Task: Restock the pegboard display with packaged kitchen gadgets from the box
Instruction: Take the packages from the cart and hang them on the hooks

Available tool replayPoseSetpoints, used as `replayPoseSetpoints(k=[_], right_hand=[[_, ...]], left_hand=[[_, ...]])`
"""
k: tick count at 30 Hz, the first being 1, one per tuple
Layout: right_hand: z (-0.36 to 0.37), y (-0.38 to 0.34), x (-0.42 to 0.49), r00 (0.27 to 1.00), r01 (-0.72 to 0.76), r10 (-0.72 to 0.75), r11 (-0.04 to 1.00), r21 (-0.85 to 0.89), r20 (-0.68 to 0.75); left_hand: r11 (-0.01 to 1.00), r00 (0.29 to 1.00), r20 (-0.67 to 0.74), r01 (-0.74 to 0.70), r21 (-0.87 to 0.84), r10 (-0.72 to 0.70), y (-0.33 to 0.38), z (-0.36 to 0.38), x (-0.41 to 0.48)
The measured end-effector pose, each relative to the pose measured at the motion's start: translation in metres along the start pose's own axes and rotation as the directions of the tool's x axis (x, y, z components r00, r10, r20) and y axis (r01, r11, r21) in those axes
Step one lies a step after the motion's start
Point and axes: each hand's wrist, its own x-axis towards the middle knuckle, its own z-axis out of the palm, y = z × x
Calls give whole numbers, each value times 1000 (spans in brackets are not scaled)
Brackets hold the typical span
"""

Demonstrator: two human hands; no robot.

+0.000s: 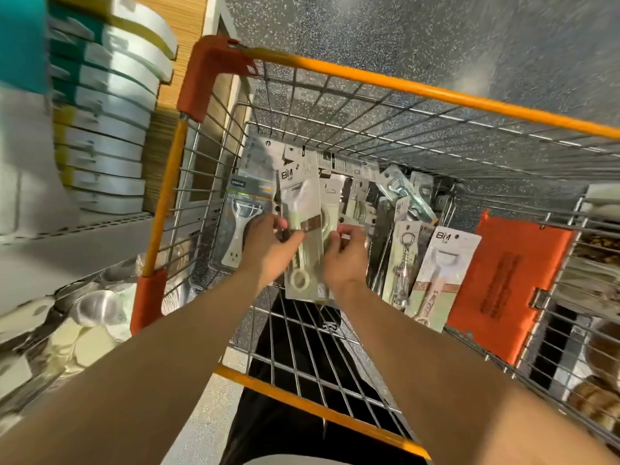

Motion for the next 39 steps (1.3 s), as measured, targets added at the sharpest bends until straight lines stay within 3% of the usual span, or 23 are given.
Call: replayPoseSetpoints(k=[6,11,14,21,24,27,29,33,39], right_hand=[[-10,8,-1,985,-159,142,966,203,95],[-16,13,-1,984,-166,148,963,214,97],[-18,14,2,978,-193,166,947,257,123],[-20,16,9,958,-278,232,900,335,170],[-28,18,11,965,-236,204,950,206,166],[-33,24,13,992,-129,128,989,-68,-13],[-31,28,15,987,-151,142,978,-146,-70],[-22,31,19,973,-223,230,962,-158,22],[-17,25,24,971,-238,239,969,-69,7]], left_hand=[[982,992,63,118,-146,-110,4,0,-3],[960,957,225,223,-168,-183,18,4,-7],[912,930,297,301,-279,-217,23,9,-6],[898,935,254,318,-302,-246,22,22,5],[917,942,236,300,-261,-241,19,23,10],[940,951,219,267,-211,-221,15,25,13],[943,953,203,265,-201,-224,5,28,17],[943,956,179,267,-201,-232,1,28,17],[914,947,179,308,-263,-267,-2,20,20]])
